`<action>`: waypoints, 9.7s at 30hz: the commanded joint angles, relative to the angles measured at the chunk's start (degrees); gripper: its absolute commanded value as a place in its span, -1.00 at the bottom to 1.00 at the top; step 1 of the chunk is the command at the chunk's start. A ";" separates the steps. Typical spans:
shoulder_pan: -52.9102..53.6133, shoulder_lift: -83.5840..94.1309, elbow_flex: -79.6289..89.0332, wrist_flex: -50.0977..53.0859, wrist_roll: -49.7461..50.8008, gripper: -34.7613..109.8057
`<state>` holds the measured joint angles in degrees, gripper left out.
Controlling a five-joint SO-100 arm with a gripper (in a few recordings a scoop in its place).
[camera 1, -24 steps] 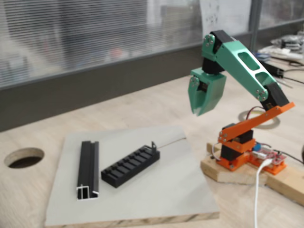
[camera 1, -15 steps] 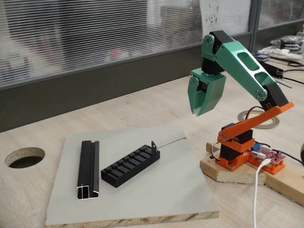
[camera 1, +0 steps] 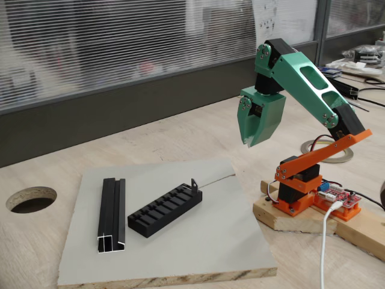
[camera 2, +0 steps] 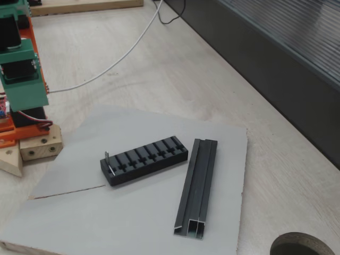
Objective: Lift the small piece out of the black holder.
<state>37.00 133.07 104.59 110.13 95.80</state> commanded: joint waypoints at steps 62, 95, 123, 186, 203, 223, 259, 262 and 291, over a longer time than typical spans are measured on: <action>0.44 0.00 -0.18 0.53 0.35 -0.40; -0.35 0.00 -0.26 -0.18 13.10 -0.39; -37.44 -15.91 -1.14 -8.79 94.31 -0.40; -48.16 -17.49 -0.18 -12.39 115.14 -0.38; -44.30 -17.49 4.66 -13.10 115.14 -0.28; -44.21 -17.58 3.87 -18.90 115.14 -0.06; -44.21 -24.17 4.57 -27.86 125.33 -0.05; -44.12 -24.26 4.57 -27.86 127.18 -0.05; -38.67 -24.43 9.23 -28.83 127.09 -0.06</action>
<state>-1.49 107.67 113.99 81.39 222.36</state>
